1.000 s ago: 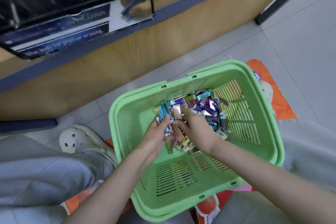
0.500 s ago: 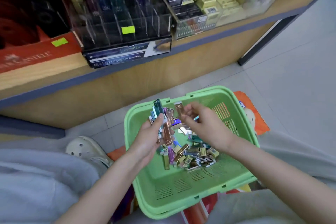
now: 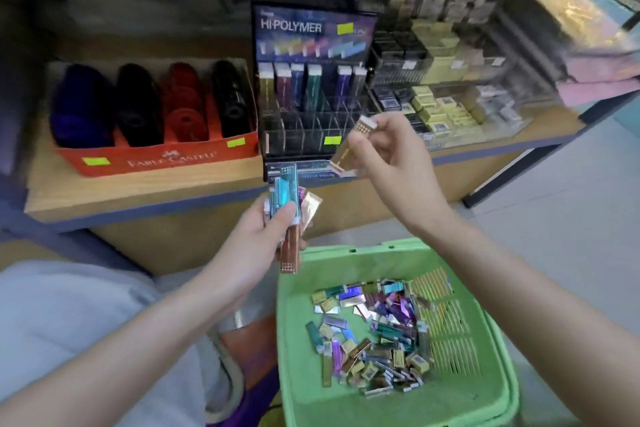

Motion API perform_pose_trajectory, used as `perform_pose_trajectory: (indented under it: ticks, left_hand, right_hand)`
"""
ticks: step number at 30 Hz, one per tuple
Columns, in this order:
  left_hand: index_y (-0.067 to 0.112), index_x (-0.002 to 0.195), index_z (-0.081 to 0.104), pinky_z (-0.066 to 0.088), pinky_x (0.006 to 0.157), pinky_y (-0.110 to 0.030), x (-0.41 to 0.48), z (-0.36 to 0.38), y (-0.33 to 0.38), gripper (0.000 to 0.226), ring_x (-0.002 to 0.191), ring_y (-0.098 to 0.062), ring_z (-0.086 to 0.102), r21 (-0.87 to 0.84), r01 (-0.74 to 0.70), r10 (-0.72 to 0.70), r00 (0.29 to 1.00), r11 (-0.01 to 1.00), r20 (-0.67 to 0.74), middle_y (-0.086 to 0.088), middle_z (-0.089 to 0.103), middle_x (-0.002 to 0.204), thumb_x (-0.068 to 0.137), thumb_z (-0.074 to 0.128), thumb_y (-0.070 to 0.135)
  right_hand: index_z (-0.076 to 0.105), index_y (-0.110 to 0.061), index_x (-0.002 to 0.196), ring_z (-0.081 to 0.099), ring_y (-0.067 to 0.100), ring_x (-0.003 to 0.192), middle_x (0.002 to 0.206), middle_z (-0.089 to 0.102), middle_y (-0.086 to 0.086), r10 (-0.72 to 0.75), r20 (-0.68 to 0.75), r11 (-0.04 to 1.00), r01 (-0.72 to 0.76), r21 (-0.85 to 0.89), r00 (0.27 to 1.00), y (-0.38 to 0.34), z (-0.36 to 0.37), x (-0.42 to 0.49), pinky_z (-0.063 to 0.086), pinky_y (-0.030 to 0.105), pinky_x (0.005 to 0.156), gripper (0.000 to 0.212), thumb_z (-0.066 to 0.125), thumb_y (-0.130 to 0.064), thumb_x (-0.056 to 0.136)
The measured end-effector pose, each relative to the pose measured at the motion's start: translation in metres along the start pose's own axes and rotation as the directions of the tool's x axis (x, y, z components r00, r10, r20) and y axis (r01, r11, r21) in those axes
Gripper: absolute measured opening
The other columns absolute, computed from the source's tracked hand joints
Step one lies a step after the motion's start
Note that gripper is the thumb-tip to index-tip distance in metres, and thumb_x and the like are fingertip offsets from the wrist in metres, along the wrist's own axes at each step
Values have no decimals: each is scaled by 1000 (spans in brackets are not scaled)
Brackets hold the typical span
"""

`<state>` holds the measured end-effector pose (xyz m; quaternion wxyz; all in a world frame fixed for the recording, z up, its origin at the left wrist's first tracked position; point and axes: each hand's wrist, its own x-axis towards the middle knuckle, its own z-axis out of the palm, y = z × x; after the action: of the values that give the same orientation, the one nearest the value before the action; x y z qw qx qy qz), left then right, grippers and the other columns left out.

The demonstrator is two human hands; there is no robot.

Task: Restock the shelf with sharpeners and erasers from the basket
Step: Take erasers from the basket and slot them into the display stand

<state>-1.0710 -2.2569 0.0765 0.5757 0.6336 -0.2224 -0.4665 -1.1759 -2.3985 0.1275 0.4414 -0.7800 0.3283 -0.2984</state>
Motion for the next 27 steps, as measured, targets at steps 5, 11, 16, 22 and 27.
perform_pose_trajectory:
  ticks: [5,11,16,22,27]
  left_hand:
    - [15,114,55,53,54,-25,9,-26,19,24,62,-6,63,-26,-71,70,996,997,-59,-15,65,101,99,41,27]
    - [12,122,52,55,55,-24,17,-41,21,29,61,-5,62,-83,-77,65,987,994,-145,-13,66,104,100,40,26]
    - [12,117,52,55,53,-23,22,-45,24,24,58,-5,61,-128,-83,62,985,988,-161,-9,64,93,101,39,24]
    - [16,117,51,55,54,-22,31,-46,31,22,63,-10,60,-171,-95,62,980,981,-191,-4,62,86,101,39,25]
    - [15,123,50,54,52,-22,35,-44,35,25,64,-10,60,-213,-119,75,976,970,-204,-3,61,89,101,40,25]
  right_hand:
    - [45,-26,85,64,28,86,89,63,10,-25,-112,999,28,28,993,-21,41,60,54,47,76,15,55,-19,94]
    - [42,-14,94,65,21,80,81,61,-3,-63,-142,998,59,-31,988,-18,78,102,54,43,80,16,55,-6,92]
    - [47,-9,100,64,21,77,81,65,3,-166,-10,959,158,-235,986,-13,78,117,54,46,78,14,59,-8,91]
    - [52,-4,105,65,25,75,85,65,10,-307,189,847,358,-393,933,-18,71,126,53,42,74,17,60,-7,90]
    - [57,-4,102,58,24,75,86,58,4,-351,281,734,449,-509,893,-17,72,130,50,39,74,20,67,-9,85]
